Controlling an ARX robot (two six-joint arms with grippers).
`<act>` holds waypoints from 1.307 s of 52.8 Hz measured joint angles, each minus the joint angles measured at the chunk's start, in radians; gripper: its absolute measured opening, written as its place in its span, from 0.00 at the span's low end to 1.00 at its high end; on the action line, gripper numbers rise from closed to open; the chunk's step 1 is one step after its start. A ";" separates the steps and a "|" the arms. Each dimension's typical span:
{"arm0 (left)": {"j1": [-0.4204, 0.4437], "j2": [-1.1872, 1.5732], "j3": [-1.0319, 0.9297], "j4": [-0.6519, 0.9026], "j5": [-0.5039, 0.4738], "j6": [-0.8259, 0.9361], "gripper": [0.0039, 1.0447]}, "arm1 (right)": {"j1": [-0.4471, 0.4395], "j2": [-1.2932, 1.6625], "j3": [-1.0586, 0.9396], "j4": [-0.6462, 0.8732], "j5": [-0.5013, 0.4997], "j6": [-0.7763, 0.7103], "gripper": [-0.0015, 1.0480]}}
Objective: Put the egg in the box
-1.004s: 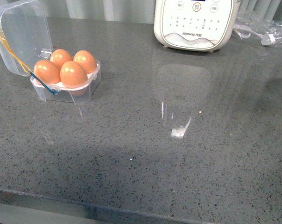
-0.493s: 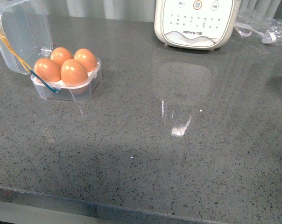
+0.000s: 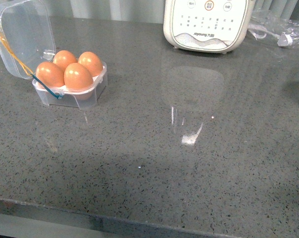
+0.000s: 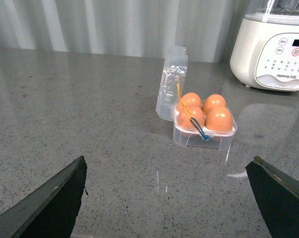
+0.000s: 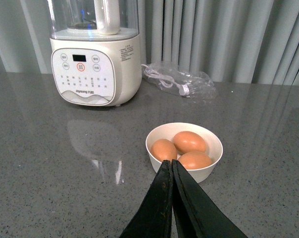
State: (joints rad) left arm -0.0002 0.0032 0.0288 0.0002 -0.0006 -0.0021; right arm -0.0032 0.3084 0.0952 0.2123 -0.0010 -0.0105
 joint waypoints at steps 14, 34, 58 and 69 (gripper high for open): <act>0.000 0.000 0.000 0.000 0.000 0.000 0.94 | 0.000 -0.076 -0.040 -0.035 0.000 0.000 0.03; 0.000 0.000 0.000 0.000 0.000 0.000 0.94 | 0.000 -0.303 -0.088 -0.211 0.000 0.000 0.03; 0.000 0.000 0.000 0.000 0.000 0.000 0.94 | 0.000 -0.304 -0.089 -0.212 0.000 0.000 0.03; 0.000 0.000 0.000 0.000 0.000 0.000 0.94 | 0.000 -0.304 -0.089 -0.212 0.000 0.000 0.03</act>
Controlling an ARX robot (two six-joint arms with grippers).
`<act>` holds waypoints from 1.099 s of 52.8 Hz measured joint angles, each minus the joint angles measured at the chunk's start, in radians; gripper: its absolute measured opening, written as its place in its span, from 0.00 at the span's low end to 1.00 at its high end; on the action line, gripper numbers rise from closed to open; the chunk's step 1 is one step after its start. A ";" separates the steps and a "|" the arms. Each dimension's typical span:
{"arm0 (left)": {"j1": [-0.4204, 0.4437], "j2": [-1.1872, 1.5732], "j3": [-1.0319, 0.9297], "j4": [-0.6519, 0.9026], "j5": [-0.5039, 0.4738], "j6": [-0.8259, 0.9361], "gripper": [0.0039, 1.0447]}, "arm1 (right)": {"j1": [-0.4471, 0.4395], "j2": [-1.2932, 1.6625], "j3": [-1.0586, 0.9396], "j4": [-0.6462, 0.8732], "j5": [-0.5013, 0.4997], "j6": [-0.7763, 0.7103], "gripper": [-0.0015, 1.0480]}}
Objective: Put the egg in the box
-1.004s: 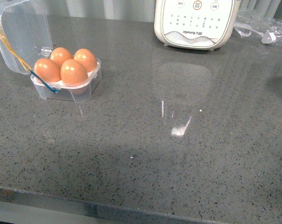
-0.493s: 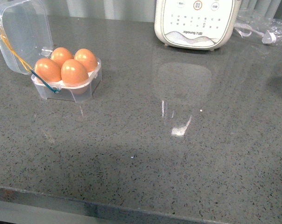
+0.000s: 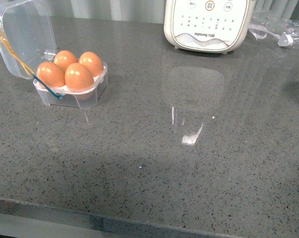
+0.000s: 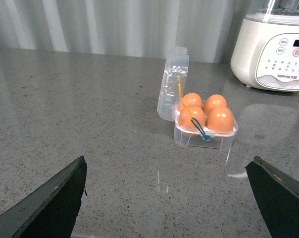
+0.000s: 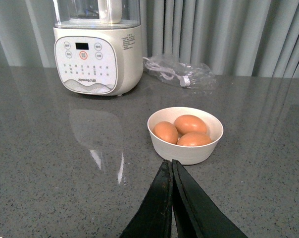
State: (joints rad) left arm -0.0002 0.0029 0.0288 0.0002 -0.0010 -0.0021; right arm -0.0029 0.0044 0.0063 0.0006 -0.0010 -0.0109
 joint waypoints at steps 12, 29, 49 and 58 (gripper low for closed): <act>0.000 0.000 0.000 0.000 0.000 0.000 0.94 | 0.000 0.000 0.000 0.000 0.000 0.000 0.33; 0.000 0.000 0.000 0.000 0.000 0.000 0.94 | 0.000 0.000 0.000 0.000 0.000 0.002 0.94; 0.000 0.000 0.000 0.000 0.000 0.000 0.94 | 0.000 0.000 0.000 0.000 0.000 0.002 0.93; 0.000 0.000 0.000 0.000 0.000 0.000 0.94 | 0.000 0.000 0.000 0.000 0.000 0.002 0.93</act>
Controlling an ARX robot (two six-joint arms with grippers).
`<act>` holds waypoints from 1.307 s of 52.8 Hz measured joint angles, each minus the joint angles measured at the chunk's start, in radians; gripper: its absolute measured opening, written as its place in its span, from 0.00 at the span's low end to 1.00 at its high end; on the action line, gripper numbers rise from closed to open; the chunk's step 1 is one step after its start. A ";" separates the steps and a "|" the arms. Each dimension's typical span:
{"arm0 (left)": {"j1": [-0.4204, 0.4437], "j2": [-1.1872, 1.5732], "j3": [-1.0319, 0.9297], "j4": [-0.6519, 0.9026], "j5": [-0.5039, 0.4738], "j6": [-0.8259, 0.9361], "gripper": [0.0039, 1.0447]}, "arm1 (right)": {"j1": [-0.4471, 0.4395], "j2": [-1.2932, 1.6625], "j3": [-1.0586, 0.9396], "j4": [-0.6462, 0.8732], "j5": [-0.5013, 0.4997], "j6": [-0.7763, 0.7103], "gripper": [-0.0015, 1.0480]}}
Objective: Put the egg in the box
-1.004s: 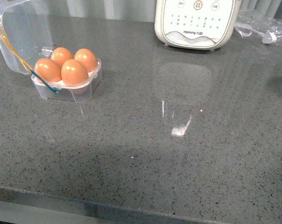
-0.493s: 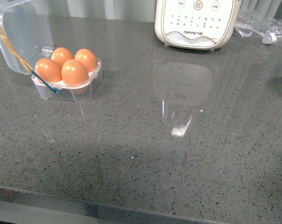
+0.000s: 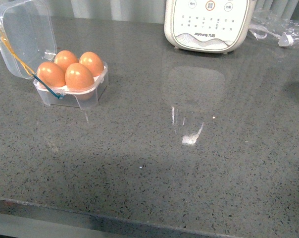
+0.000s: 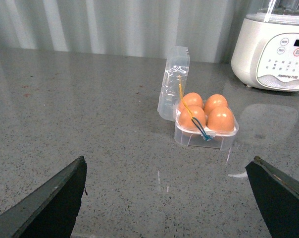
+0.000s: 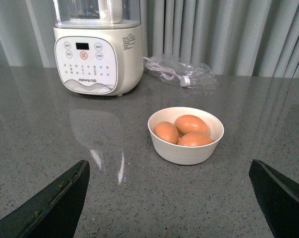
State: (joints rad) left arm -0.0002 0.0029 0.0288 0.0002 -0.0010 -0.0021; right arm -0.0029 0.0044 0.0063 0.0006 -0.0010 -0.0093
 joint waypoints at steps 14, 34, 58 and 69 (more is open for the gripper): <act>0.000 0.000 0.000 0.000 0.000 0.000 0.94 | 0.000 0.000 0.000 0.000 0.000 0.000 0.93; -0.060 0.217 0.110 -0.331 -0.208 -0.060 0.94 | 0.000 0.000 0.000 0.000 0.000 0.000 0.93; 0.087 0.604 0.192 0.118 -0.053 0.014 0.94 | 0.000 0.000 0.000 0.000 0.000 0.000 0.93; 0.184 0.980 0.328 0.401 -0.025 0.103 0.94 | 0.000 0.000 0.000 0.000 0.000 0.000 0.93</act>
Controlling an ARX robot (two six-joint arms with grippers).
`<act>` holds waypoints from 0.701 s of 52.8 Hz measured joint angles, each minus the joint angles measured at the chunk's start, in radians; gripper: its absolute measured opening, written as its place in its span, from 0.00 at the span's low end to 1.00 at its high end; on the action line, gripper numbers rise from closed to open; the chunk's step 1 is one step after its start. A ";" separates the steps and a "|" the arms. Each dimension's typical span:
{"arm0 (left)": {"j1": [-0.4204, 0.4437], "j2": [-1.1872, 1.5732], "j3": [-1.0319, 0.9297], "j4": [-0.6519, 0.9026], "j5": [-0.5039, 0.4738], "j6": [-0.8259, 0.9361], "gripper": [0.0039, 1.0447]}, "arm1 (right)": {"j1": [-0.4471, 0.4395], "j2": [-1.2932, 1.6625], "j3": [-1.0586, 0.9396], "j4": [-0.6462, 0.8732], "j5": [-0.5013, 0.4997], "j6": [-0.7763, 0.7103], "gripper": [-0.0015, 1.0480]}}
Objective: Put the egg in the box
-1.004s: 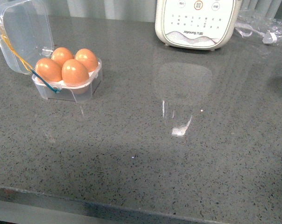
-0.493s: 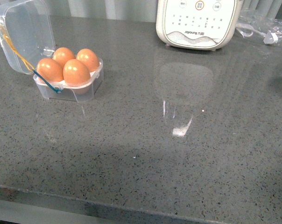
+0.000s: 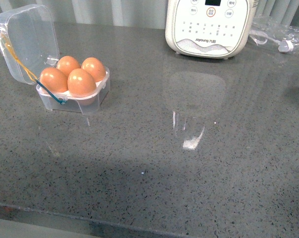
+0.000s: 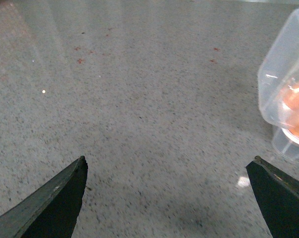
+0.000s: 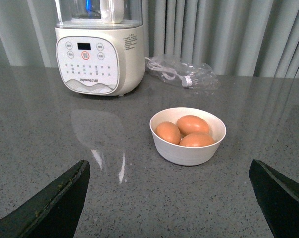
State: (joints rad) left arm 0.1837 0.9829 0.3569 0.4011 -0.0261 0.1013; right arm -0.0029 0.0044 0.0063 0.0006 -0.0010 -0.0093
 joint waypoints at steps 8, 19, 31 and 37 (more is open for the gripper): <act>0.008 0.196 0.129 0.100 -0.016 0.061 0.94 | 0.000 0.000 0.000 0.000 0.000 0.000 0.93; 0.041 0.446 0.340 0.164 -0.043 0.133 0.94 | 0.000 0.000 0.000 0.000 0.000 0.000 0.93; 0.057 0.626 0.515 0.087 0.026 0.160 0.94 | 0.000 0.000 0.000 0.000 0.000 0.000 0.93; 0.057 0.687 0.580 0.060 0.029 0.160 0.94 | 0.000 0.000 0.000 0.000 0.000 0.000 0.93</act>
State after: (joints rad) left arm 0.2405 1.6703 0.9371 0.4614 0.0029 0.2611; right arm -0.0029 0.0044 0.0063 0.0006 -0.0013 -0.0093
